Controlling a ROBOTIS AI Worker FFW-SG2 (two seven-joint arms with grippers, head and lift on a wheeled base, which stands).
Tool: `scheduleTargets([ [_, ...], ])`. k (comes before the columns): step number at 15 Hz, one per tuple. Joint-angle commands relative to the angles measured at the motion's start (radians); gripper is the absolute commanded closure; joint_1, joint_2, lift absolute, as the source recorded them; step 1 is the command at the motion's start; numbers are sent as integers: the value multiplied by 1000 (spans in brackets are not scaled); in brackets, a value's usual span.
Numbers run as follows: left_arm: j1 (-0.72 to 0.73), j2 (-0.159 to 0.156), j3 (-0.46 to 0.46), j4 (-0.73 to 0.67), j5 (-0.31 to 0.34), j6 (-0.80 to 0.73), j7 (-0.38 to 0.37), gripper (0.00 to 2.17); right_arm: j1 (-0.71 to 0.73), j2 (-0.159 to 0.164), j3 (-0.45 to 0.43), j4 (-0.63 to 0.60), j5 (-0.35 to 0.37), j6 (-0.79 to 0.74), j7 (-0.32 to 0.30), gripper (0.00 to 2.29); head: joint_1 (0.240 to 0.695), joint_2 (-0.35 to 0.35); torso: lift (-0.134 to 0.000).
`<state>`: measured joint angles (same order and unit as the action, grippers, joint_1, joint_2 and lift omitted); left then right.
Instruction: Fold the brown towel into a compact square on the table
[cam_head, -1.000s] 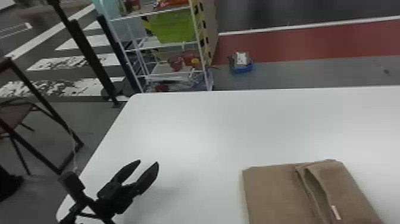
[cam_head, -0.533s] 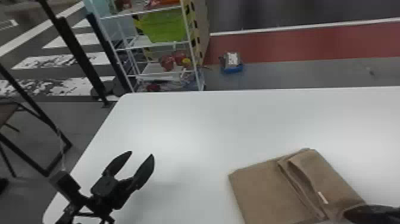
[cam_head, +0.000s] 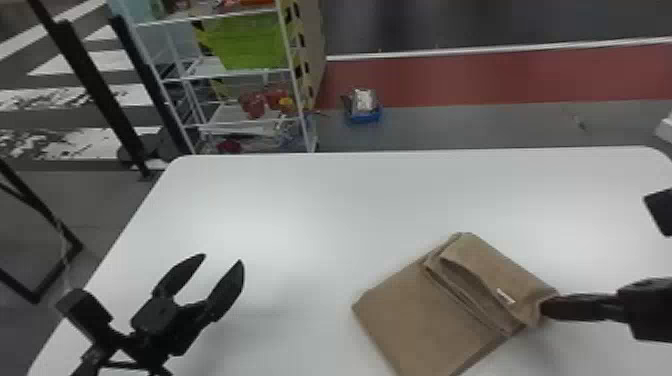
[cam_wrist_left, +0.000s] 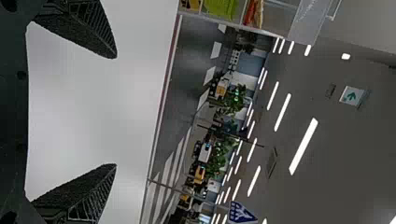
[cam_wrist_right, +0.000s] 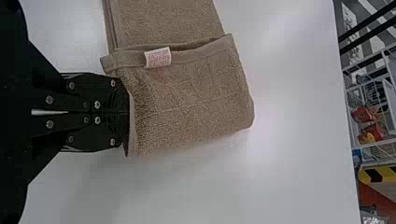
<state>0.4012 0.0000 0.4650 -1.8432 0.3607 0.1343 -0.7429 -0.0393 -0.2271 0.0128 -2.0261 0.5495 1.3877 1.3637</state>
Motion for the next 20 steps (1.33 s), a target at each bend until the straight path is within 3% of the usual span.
scheduleTargets([
  [1,-2,-3,-28,2,-3,0,0,46,-25,11,2,17,12,1,3,1963,695,172,-134],
  [10,14,-3,-34,-4,-2,-18,-10,46,-194,89,33,256,35,-66,3,1963,695,163,-134],
  [20,51,-3,-35,-42,4,-21,-15,46,-303,170,59,406,32,-130,3,1963,695,197,-134],
])
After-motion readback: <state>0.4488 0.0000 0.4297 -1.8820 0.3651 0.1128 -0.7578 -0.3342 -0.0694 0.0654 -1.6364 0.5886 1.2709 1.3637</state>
